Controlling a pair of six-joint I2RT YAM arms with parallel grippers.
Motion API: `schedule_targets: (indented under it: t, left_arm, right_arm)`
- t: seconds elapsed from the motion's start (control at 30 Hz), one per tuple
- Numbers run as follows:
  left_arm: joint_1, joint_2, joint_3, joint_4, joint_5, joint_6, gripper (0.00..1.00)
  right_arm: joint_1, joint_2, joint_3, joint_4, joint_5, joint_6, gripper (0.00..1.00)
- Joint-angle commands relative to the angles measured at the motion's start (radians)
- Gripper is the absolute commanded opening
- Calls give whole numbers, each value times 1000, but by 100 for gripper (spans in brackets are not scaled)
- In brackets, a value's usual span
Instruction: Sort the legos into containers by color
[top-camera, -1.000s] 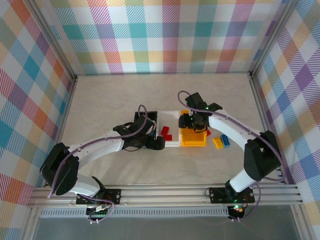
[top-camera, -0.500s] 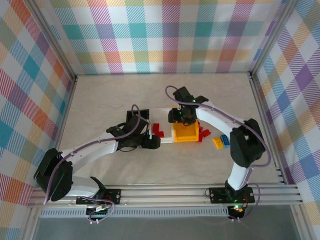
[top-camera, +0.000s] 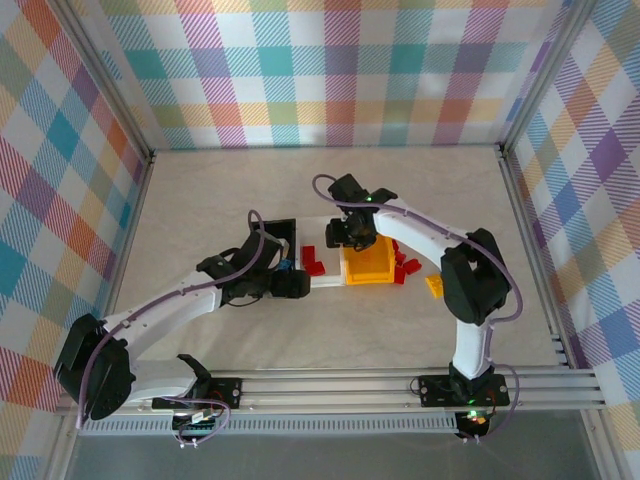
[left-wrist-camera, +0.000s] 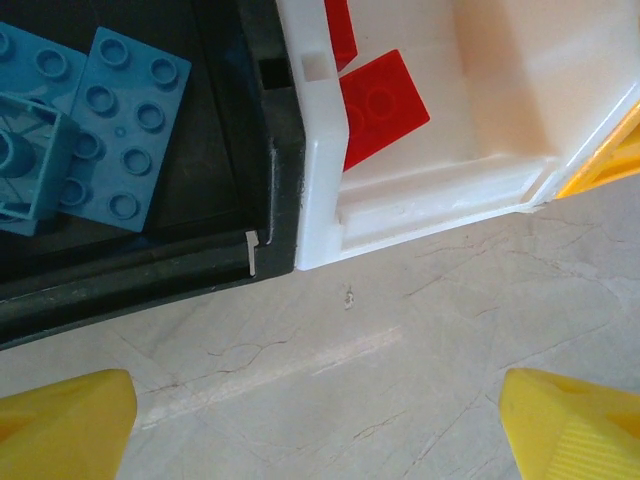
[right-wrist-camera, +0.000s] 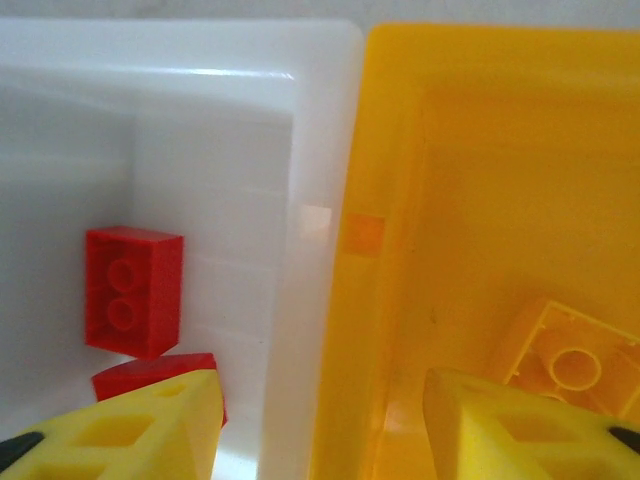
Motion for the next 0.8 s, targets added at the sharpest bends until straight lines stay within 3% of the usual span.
schedule_targets:
  t: [0.0, 0.13, 0.3, 0.53, 0.77]
  left_arm:
    - [11, -38, -22, -33, -7, 15, 94]
    - [17, -60, -37, -44, -7, 15, 94]
    - [28, -86, -49, -56, -8, 18, 94]
    - [42, -106, -56, -64, -3, 21, 94]
    - [54, -152, -45, -111, -12, 24, 94]
  right_arm:
    - [5, 35, 17, -20, 18, -16, 48]
    - [6, 62, 49, -33, 45, -30, 33]
    - [25, 45, 99, -64, 103, -41, 21]
    - [30, 92, 292, -137, 138, -69, 18]
    - [22, 305, 597, -162, 130, -105, 18]
